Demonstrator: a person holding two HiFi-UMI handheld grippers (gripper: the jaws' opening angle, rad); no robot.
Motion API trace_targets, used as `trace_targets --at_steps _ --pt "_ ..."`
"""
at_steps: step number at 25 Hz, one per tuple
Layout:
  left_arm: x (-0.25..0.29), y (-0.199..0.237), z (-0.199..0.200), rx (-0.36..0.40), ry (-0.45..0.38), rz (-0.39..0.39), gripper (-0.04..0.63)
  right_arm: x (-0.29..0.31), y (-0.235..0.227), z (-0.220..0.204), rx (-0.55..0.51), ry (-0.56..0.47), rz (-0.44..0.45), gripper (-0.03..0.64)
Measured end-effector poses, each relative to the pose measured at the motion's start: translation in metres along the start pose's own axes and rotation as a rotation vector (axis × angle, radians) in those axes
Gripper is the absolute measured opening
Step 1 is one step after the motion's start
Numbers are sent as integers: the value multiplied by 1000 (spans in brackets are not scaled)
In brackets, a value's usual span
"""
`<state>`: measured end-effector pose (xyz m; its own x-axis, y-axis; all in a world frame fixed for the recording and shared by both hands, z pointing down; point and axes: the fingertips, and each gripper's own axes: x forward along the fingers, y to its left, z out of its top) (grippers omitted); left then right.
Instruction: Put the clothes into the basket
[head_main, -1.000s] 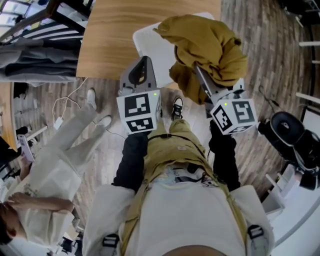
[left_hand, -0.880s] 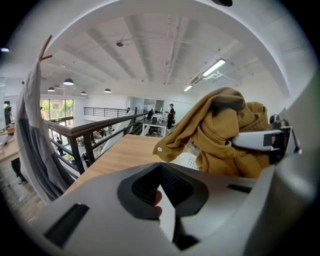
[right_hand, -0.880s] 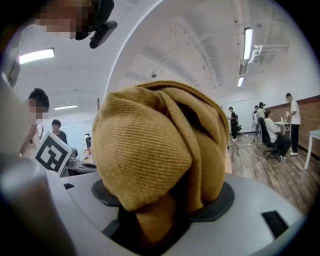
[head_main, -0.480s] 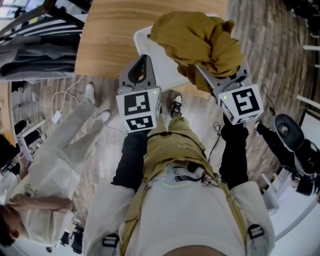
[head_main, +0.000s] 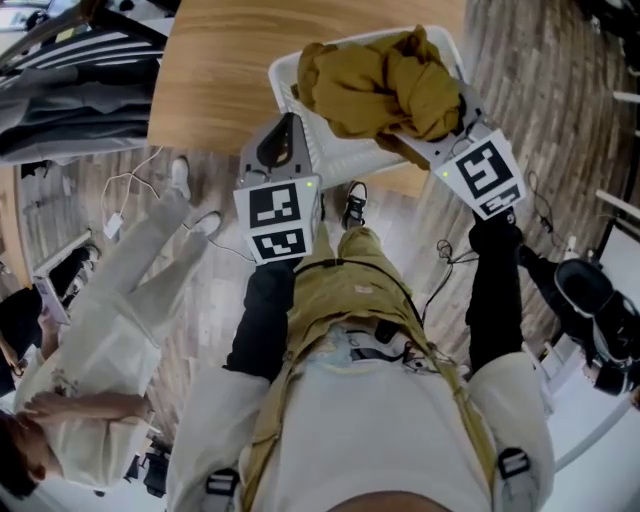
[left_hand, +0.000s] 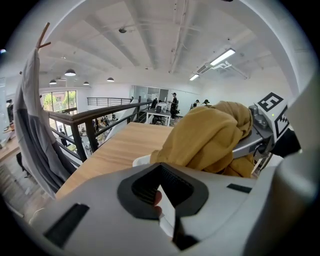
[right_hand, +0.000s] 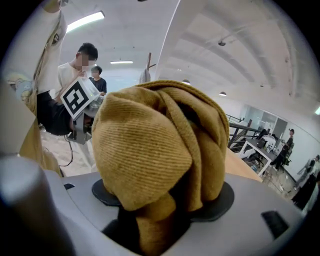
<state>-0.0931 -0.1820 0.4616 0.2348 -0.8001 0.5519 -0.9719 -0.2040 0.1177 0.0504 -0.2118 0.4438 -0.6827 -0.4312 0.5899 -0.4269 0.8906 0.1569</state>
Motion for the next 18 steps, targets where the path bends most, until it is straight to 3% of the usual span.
trace_targets --at_steps 13,18 --pt "10 7 -14 -7 45 8 0 66 24 -67 -342 319 226 347" --pt "10 13 -21 -9 58 17 0 93 35 -99 -408 415 318 347"
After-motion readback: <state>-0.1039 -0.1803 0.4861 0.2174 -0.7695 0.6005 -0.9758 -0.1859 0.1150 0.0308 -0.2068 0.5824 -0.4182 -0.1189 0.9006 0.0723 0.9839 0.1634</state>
